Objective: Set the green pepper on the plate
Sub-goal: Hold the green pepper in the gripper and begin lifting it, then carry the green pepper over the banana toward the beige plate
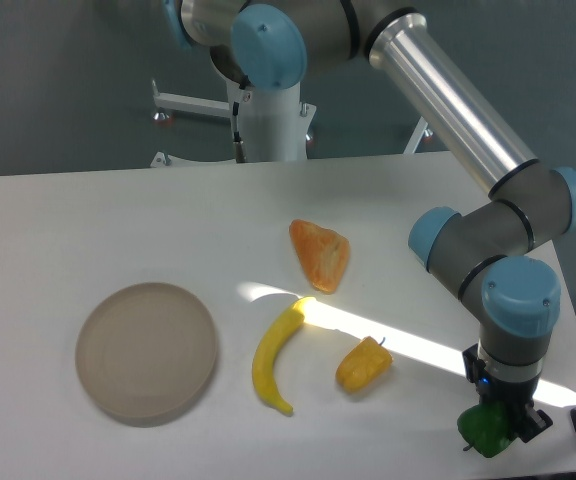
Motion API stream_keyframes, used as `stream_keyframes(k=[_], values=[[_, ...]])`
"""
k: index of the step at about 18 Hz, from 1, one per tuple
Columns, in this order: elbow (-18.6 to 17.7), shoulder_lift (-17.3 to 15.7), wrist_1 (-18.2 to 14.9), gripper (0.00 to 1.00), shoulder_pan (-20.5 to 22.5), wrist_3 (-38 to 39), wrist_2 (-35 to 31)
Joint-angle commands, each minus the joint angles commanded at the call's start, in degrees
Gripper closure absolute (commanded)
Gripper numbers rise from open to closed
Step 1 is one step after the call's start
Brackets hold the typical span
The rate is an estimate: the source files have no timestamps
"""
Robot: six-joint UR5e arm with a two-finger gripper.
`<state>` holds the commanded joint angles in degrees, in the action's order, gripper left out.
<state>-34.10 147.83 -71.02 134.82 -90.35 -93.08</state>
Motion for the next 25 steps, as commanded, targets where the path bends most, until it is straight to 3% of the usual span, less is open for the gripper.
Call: stream_keyframes(k=[8, 11, 17, 20, 25], values=[[-0.79, -0.35, -0.17, 0.69, -0.09, 0.18, -0.18], [-1.93, -1.84, -2.19, 0.69, -0.79, 0.61, -0.26], [-7.81, -8.43, -7.02, 0.69, -2.63, 4.55, 0.52], [-11.15, -12.81, -10.45, 0.69, -4.04, 9.21, 4.73], [-20.73, -21.43, -10.37, 0.69, -7.81, 18.34, 5.54]])
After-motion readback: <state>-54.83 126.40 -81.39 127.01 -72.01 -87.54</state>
